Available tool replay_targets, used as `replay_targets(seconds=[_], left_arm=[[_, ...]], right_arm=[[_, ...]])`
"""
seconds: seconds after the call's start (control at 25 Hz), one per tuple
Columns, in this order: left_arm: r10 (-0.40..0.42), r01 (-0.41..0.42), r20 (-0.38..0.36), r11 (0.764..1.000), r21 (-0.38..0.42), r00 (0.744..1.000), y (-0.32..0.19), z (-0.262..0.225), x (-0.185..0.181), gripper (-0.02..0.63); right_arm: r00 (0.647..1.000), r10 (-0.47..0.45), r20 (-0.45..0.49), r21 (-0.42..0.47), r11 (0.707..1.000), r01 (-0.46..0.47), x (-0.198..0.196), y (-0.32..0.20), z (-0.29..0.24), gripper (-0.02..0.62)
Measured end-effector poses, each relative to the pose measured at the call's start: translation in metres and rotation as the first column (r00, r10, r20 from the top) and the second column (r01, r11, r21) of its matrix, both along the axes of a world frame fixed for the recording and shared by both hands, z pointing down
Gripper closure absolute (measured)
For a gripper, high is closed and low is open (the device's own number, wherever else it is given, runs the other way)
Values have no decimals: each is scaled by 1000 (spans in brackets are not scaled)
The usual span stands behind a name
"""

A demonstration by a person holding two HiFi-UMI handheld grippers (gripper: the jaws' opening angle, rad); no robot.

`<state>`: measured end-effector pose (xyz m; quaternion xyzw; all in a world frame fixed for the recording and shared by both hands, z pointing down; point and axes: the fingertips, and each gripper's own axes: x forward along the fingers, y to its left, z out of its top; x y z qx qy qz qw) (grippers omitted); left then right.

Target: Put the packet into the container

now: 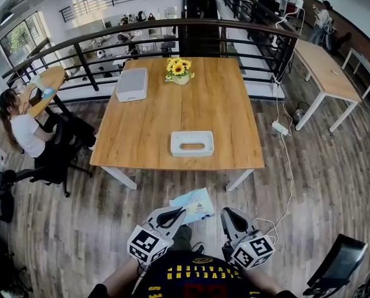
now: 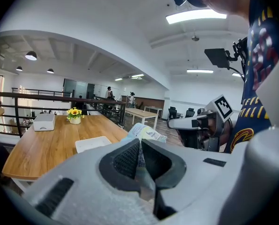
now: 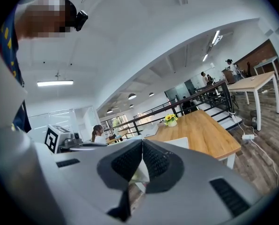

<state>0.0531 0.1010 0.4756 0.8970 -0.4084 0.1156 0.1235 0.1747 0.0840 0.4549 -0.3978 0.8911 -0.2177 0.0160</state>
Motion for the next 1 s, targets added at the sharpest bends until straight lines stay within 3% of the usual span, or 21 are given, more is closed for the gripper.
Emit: replay_targets(seconds=[0.24, 0.64, 1.0], left_arm=[[10, -11, -42, 1000, -25, 999, -50, 11, -6, 589], [61, -62, -28, 998, -17, 998, -140, 16, -37, 589], [61, -65, -95, 997, -39, 994, -194, 20, -73, 591]], right_arm=[[999, -9, -45, 2, 1000, 9, -13, -45, 3, 581], [997, 10, -81, -30, 999, -12, -51, -137, 10, 581], [992, 4, -127, -42, 999, -9, -83, -190, 12, 581]])
